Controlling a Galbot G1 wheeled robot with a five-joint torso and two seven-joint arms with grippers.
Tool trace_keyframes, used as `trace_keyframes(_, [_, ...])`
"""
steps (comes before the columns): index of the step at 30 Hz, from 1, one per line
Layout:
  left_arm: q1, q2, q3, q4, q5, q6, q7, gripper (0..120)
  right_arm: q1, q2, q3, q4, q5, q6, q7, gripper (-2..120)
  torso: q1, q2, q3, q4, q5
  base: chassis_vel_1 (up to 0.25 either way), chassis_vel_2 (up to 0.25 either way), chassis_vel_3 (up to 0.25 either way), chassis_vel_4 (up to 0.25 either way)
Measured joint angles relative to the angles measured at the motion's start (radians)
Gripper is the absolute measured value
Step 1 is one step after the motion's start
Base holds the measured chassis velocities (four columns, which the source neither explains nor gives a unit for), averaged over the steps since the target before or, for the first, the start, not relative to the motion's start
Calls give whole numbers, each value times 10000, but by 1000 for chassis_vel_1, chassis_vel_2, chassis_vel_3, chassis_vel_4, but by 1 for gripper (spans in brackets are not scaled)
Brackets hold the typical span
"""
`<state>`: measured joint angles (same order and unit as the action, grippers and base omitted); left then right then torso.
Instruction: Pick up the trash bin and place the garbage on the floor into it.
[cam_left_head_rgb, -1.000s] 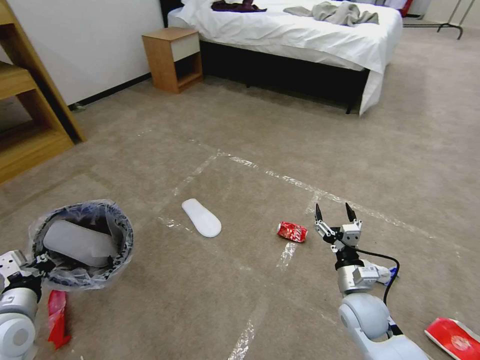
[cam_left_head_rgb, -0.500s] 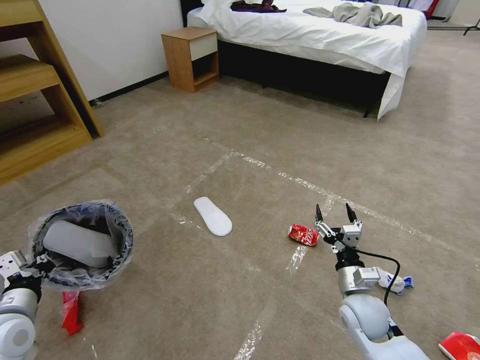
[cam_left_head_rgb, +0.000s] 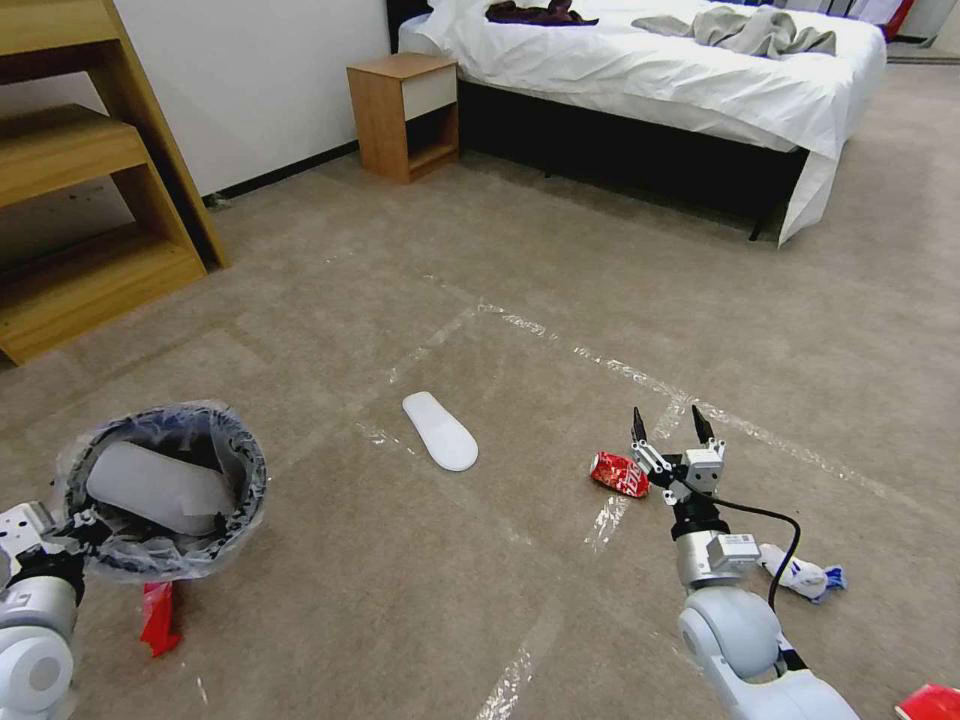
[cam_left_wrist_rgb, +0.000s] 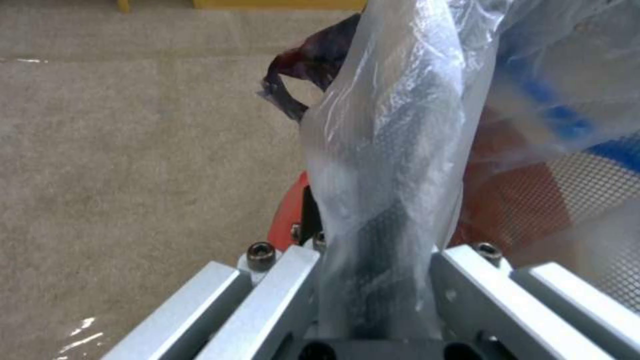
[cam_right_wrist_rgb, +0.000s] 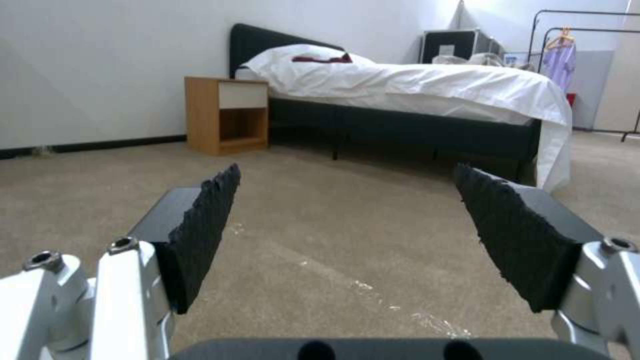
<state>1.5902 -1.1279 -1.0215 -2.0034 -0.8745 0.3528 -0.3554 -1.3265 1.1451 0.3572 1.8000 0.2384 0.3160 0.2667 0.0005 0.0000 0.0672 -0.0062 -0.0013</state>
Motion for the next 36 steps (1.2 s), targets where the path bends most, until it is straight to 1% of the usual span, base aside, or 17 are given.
trace_keyframes(36, [31, -22, -21, -18, 32, -124, -23, 0, -50, 43, 37, -36, -264, -52, 3, 83, 0, 0, 0, 0, 0, 0, 0, 0, 0])
